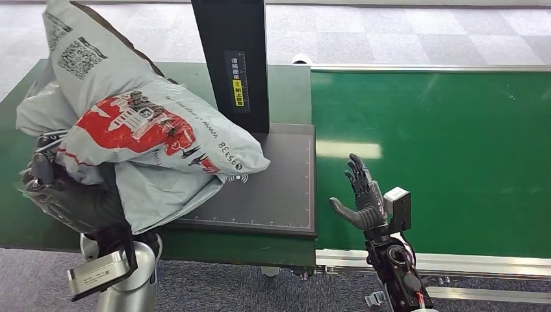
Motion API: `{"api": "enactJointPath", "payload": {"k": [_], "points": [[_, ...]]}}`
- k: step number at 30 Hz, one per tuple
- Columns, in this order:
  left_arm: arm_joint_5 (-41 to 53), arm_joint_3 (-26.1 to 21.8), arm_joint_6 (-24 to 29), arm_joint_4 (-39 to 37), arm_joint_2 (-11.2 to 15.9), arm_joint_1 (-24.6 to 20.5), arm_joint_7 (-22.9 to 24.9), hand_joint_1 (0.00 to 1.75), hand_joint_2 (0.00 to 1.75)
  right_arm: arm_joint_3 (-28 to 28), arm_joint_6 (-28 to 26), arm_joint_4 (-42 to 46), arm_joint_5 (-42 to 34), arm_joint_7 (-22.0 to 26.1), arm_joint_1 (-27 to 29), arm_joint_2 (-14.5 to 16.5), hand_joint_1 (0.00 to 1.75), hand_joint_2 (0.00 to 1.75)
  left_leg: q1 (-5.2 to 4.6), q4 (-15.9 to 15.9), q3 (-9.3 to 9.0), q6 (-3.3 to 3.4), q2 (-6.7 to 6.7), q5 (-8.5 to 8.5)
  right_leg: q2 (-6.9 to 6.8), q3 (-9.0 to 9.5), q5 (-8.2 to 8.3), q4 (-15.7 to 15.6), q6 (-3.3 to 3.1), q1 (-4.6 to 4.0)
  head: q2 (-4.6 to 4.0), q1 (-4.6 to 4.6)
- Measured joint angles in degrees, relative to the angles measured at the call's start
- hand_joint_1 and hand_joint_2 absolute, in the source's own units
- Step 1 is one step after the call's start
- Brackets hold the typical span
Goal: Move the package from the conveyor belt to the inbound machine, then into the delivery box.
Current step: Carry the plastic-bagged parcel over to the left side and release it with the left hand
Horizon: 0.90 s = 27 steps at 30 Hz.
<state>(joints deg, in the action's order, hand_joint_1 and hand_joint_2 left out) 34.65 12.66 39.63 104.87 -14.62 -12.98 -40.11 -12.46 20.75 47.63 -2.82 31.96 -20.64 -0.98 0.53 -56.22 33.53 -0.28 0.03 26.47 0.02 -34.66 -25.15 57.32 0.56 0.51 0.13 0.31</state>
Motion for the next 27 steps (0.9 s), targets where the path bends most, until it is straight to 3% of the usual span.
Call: {"api": "enactJointPath", "payload": {"k": [7, 10, 15, 18, 22, 24, 27], "points": [[0.64, -1.01, -0.01, 2.66, -0.31, 0.33, 0.00, 1.75, 1.75, 0.00, -0.04, 0.00, -0.02, 0.01, 0.01, -0.07, 0.00, 1.75, 0.00, 0.00, 0.00, 0.00, 0.00, 0.01, 0.00, -0.01, 0.00, 0.00, 0.00, 0.00, 0.00, 0.00], [7.39, -2.43, -0.02, 2.77, -0.71, 0.26, 0.00, 1.75, 1.75, 0.00, -0.37, 0.18, -0.26, 0.04, 0.42, -0.14, 0.00, 1.75, 0.00, 0.00, 0.00, 0.00, 0.00, 0.01, 0.00, -0.02, -0.01, 0.00, 0.01, 0.00, 0.00, 0.01], [17.20, -10.91, -0.02, -1.85, -1.97, -2.09, 0.02, 1.75, 1.75, 0.00, -0.62, 2.07, -0.09, 0.00, 2.70, -0.35, 0.00, 1.75, 0.00, 0.01, -0.02, -0.01, 0.04, 0.01, 0.03, -0.02, 0.00, 0.00, -0.01, 0.00, 0.00, 0.00], [21.79, -19.84, -0.03, -10.68, -2.63, -6.23, 1.46, 1.75, 1.75, 0.23, -0.66, 2.94, 0.85, -0.34, 3.44, -0.39, 0.00, 1.75, 0.01, 0.01, -0.09, -0.02, 0.03, -0.02, 0.01, 0.04, 0.01, 0.00, -0.02, -0.01, 0.00, 0.02], [32.06, -33.62, -0.03, -30.18, -2.27, -12.11, 12.95, 1.75, 1.75, 0.58, -0.20, 3.63, 2.84, -1.21, 3.78, 0.08, 0.00, 1.75, 0.03, 0.04, -0.22, -0.07, 0.33, -0.06, 0.26, 0.04, 0.13, 0.04, -0.21, -0.04, 0.01, -0.02], [33.21, -37.05, -0.02, -36.85, -1.58, -12.82, 16.20, 1.75, 1.75, 0.93, -0.02, 3.68, 3.33, -1.30, 3.97, 0.16, 0.00, 1.75, 0.05, 0.03, -0.18, -0.09, 0.39, -0.06, 0.36, 0.00, 0.15, 0.06, -0.23, -0.08, 0.01, 0.01], [32.86, -41.15, 0.04, -42.64, -0.83, -13.98, 16.43, 1.75, 1.75, 1.55, -0.14, 3.90, 3.60, -1.07, 4.18, 0.36, 0.00, 1.75, 0.04, 0.02, -0.14, -0.10, 0.33, -0.03, 0.35, -0.01, 0.12, 0.06, -0.20, -0.07, 0.00, 0.02]]}}
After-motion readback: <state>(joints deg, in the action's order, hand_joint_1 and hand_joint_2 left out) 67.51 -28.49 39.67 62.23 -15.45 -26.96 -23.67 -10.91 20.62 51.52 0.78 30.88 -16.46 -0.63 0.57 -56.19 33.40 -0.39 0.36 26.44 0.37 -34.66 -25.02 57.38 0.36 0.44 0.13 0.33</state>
